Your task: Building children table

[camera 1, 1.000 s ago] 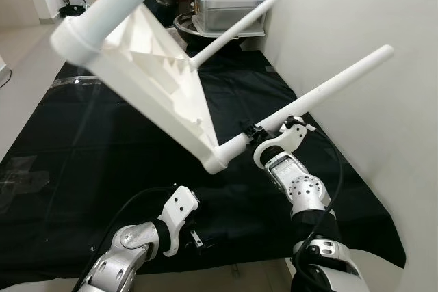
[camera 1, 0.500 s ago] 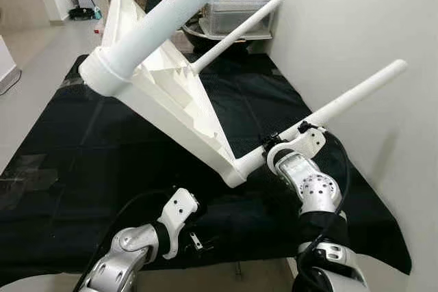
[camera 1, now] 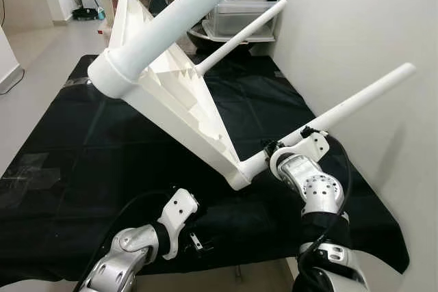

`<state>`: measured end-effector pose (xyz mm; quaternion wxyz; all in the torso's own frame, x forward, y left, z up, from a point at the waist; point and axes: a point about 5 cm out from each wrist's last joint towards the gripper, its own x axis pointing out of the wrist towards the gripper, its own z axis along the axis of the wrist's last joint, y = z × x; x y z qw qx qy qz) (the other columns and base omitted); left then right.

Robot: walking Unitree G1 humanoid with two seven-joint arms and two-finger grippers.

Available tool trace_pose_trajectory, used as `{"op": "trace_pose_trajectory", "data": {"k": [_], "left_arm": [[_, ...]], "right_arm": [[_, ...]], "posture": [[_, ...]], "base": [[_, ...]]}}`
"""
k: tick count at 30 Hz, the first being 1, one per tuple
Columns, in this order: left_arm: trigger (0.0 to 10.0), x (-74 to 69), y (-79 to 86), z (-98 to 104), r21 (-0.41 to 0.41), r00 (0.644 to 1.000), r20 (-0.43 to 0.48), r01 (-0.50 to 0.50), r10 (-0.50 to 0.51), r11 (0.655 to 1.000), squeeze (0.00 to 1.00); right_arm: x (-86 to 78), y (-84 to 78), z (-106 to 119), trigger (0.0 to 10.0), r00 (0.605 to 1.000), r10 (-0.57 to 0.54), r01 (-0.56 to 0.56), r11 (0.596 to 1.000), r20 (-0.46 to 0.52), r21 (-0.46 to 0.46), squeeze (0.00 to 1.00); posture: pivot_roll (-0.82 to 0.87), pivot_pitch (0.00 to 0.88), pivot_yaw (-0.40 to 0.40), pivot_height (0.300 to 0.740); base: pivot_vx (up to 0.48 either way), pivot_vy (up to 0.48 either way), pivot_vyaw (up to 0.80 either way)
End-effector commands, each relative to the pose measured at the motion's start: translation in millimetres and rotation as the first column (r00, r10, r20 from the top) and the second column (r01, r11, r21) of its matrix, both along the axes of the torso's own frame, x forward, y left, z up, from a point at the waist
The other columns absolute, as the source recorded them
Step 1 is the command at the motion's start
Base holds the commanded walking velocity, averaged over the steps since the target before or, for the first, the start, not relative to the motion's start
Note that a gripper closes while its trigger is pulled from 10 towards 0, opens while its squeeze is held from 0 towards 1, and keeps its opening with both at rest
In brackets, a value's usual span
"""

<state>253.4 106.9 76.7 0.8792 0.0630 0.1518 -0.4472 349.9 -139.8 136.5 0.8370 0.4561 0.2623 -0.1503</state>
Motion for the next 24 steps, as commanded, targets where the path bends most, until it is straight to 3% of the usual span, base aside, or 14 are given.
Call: {"op": "trace_pose_trajectory", "data": {"k": [1,2,4,5,16,24], "left_arm": [[10.0,-1.5,-1.4,-1.2,0.011,1.000,0.006,0.006,-0.006,1.000,0.00],[10.0,-1.2,-1.4,-1.1,0.012,1.000,0.007,0.007,-0.007,1.000,0.00],[10.0,-1.1,-1.4,-1.0,0.012,1.000,0.008,0.008,-0.008,1.000,0.00],[10.0,-1.0,-1.4,-1.0,0.013,1.000,0.008,0.008,-0.008,1.000,0.00],[10.0,-1.3,-0.7,-1.1,0.017,1.000,0.010,0.004,-0.004,1.000,0.00],[10.0,-0.3,-0.4,-0.9,0.020,1.000,0.015,0.002,-0.002,1.000,0.00]], "right_arm": [[-23.0,27.6,-43.5,10.0,0.983,0.059,-0.046,0.996,-0.174,0.081,1.00],[-23.9,30.2,-45.3,10.0,0.979,0.086,-0.071,0.994,-0.186,0.085,0.88],[-24.6,32.0,-46.5,10.0,0.975,0.104,-0.088,0.992,-0.194,0.088,0.88],[-25.0,32.8,-47.5,10.0,0.975,0.110,-0.097,0.992,-0.195,0.077,0.00],[-18.2,31.8,-27.8,10.0,0.987,0.153,-0.154,0.988,-0.038,-0.030,0.00],[-17.5,30.7,-12.5,10.0,0.964,0.245,-0.227,0.961,0.102,-0.160,0.00]], "posture": [[0.10,0.000,-0.094,0.740],[0.10,0.000,-0.093,0.740],[0.10,0.000,-0.093,0.740],[0.10,0.000,-0.092,0.740],[0.10,0.000,-0.091,0.740],[0.10,0.000,-0.087,0.740]], "base": [[0.000,0.000,0.00],[0.000,0.000,0.00],[0.000,0.000,0.00],[0.000,0.000,0.00],[0.000,0.000,0.00],[0.000,0.000,0.00]]}}
